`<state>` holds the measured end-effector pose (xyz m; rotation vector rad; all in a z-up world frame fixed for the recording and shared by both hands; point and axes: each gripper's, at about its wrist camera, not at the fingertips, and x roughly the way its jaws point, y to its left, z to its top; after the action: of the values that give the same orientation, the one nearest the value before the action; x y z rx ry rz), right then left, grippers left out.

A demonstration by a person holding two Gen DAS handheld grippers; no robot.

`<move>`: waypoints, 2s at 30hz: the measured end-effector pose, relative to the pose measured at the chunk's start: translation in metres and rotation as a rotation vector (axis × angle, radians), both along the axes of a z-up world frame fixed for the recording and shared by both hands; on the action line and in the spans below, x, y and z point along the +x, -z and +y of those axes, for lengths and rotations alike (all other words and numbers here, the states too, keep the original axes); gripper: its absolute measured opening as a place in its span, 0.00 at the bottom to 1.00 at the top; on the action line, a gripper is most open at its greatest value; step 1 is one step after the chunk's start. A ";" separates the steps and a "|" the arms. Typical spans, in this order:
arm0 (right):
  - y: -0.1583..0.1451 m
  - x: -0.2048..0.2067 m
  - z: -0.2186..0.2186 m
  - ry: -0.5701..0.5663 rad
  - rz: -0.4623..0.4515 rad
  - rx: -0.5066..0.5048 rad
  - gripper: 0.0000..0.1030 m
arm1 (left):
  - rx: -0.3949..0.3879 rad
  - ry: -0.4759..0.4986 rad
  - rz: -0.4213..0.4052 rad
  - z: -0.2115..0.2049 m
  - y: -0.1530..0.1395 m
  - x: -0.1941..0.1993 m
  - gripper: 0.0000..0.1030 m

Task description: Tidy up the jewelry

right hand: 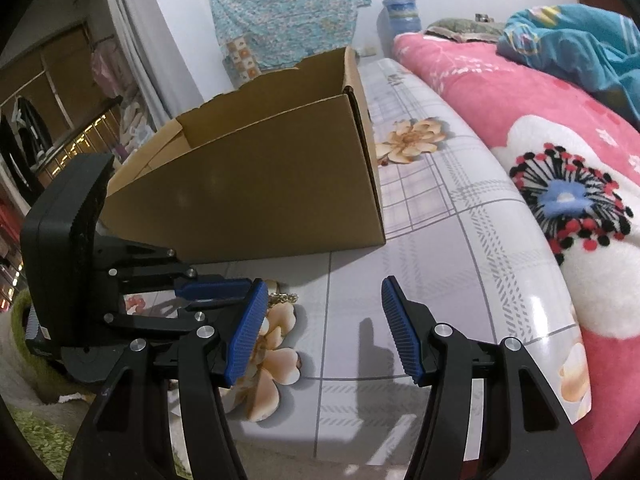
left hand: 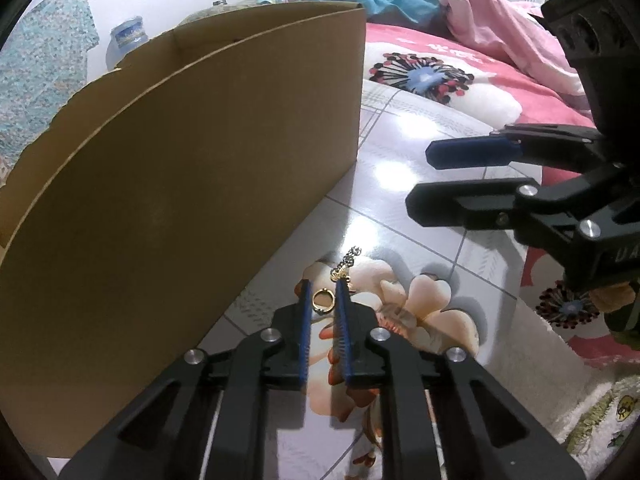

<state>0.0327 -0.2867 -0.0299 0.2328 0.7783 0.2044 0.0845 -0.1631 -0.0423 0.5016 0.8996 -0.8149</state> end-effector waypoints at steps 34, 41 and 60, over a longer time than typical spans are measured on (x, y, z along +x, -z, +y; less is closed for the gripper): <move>0.018 0.041 0.064 -0.408 0.051 -0.291 0.02 | -0.055 -0.112 0.031 0.043 -0.002 0.000 0.10; 0.018 0.038 0.061 -0.379 0.078 -0.247 0.00 | -0.056 -0.112 0.030 0.043 -0.002 0.000 0.10; 0.015 0.053 0.068 -0.378 0.070 -0.321 0.07 | -0.053 -0.108 0.027 0.042 -0.002 -0.001 0.10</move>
<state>0.0862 -0.2185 -0.0446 -0.2153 0.9090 0.4244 0.0831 -0.1211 -0.0401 0.3934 0.9195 -0.7467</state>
